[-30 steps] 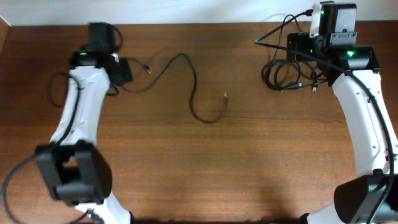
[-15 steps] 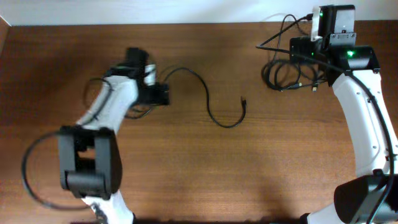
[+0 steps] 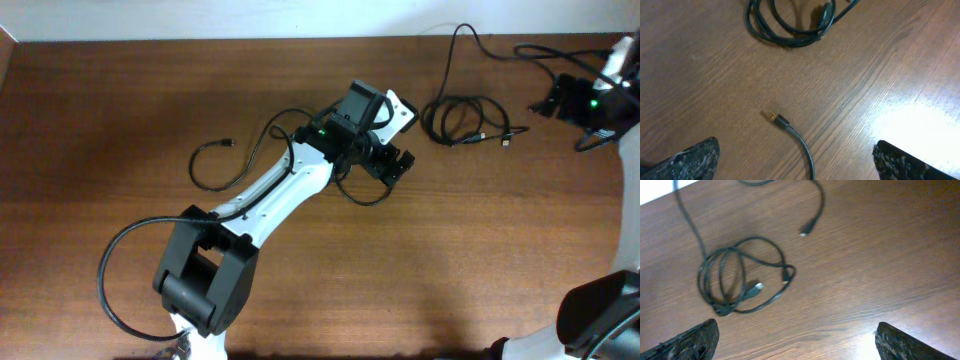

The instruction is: Untangle cables

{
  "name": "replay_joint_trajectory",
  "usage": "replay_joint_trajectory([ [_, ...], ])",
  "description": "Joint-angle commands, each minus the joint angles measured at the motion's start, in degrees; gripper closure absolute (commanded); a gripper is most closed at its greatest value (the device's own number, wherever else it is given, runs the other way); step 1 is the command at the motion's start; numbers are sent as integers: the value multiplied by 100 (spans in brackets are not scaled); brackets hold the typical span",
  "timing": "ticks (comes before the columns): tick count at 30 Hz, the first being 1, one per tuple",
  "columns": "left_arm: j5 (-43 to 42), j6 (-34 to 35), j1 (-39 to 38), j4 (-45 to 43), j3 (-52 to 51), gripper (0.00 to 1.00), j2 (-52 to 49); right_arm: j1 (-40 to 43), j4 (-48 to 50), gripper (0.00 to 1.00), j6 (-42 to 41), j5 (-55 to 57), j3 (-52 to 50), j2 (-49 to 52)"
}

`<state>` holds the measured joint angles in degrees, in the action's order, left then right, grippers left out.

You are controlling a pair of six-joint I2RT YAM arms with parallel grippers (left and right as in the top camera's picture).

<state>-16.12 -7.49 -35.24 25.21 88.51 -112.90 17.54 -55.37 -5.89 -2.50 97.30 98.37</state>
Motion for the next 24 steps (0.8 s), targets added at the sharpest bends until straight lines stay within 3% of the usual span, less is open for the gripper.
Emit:
replay_joint_trajectory([
  [1, 573, 181, 46, 328, 402, 1, 85, -326, -42, 1, -221, -109, -2, 251],
  [3, 1355, 181, 57, 1062, 990, 1, 98, -367, 66, 1, -839, -229, -28, 839],
  [6, 1617, 186, 114, 1740, 1707, 1, 101, -402, 144, 1, -1108, -492, -28, 1556],
  [10, 1810, 181, 181, 1996, 1869, 1, 105, -407, 238, 1, -2920, -730, -28, 1742],
  [12, 1812, 181, 181, 2116, 1869, 1, 105, -404, 240, 1, -4592, -669, -35, 1742],
  [14, 1880, 181, 181, 2120, 1869, 1, 105, -533, 614, 1, -4843, -192, -380, 1753],
  [19, 2070, 179, 181, 2118, 1869, 1, 105, -826, 1742, 1, -4791, -190, -1456, 1753],
  [21, 2070, 179, 181, 2120, 1869, 1, 105, -920, 1908, 96, -4660, -192, -1600, 1753],
  [24, 2072, 177, 181, 2124, 1869, 1, 105, -933, 1700, 96, -3851, -393, -1598, 1537],
])
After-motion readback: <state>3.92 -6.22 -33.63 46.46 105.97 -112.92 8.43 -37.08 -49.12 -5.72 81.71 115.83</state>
